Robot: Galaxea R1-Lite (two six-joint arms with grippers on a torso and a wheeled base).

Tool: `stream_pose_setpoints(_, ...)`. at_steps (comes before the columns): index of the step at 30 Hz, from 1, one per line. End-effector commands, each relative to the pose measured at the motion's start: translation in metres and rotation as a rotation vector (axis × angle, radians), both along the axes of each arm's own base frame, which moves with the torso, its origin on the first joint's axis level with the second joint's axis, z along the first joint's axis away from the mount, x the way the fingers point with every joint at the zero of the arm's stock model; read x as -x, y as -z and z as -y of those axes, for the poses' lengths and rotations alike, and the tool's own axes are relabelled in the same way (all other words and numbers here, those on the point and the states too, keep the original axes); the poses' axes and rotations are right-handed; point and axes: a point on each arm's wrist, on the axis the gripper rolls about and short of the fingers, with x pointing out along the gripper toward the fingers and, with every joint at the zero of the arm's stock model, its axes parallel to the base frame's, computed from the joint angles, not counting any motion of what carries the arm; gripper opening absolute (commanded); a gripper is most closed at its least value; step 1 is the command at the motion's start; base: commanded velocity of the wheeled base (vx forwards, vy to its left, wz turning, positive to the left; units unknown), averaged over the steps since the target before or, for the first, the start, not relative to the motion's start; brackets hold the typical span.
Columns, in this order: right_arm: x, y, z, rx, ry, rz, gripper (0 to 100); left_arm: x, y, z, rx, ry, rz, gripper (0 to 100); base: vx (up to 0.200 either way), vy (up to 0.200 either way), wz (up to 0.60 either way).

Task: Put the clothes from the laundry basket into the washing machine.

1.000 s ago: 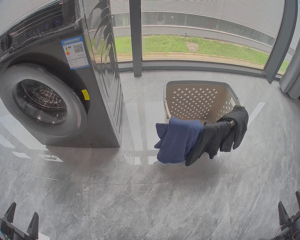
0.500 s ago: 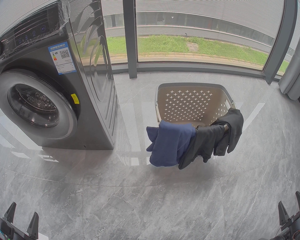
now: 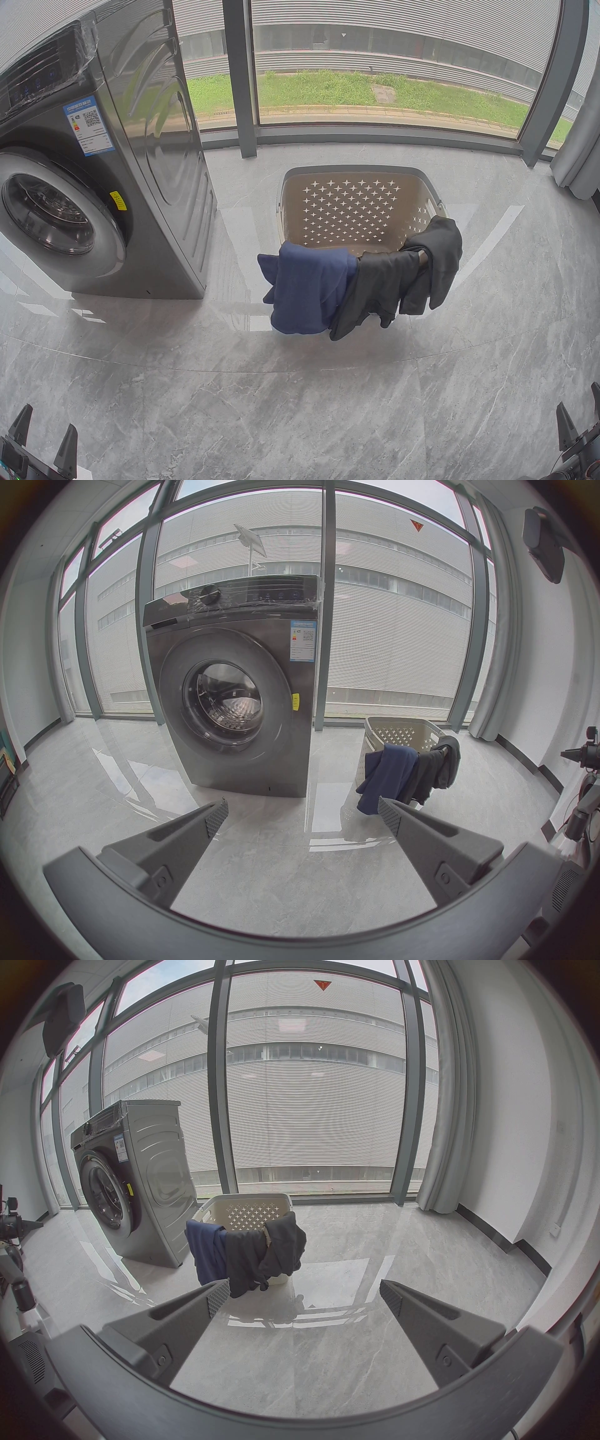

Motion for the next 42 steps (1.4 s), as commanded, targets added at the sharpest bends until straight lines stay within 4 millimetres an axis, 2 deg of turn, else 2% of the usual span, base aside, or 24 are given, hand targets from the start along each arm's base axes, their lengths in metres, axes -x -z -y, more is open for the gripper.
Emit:
stream_pose_setpoints(1, -0.0013, 0.0049, 0.0001, 0.0, -0.001, -0.017, 100, 0.0002, 0.0049, 0.0, 0.0, 0.0, 0.002, 100, 0.0, 0.0, 0.0)
stream_pose_setpoints(22, -0.0013, 0.0049, 0.0001, -0.001, -0.002, -0.017, 100, 0.0003, 0.0044, 0.0, 0.0, 0.0, 0.003, 100, 0.2, 0.0, 0.0)
stream_pose_setpoints(28, -0.0013, 0.0049, 0.0001, -0.001, -0.002, -0.017, 100, 0.0003, 0.0044, 0.0, 0.0, 0.0, 0.003, 100, 0.0, 0.0, 0.0)
stream_pose_setpoints(37, -0.0013, 0.0049, 0.0001, -0.001, -0.002, -0.017, 100, 0.0003, 0.0044, 0.0, 0.0, 0.0, 0.003, 100, 0.0, -0.2, 0.0)
stream_pose_setpoints(42, -0.0013, 0.0049, 0.0001, -0.001, -0.002, -0.017, 100, 0.0002, 0.0049, 0.0, -0.001, 0.0, 0.001, 100, 0.0, 0.0, 0.0)
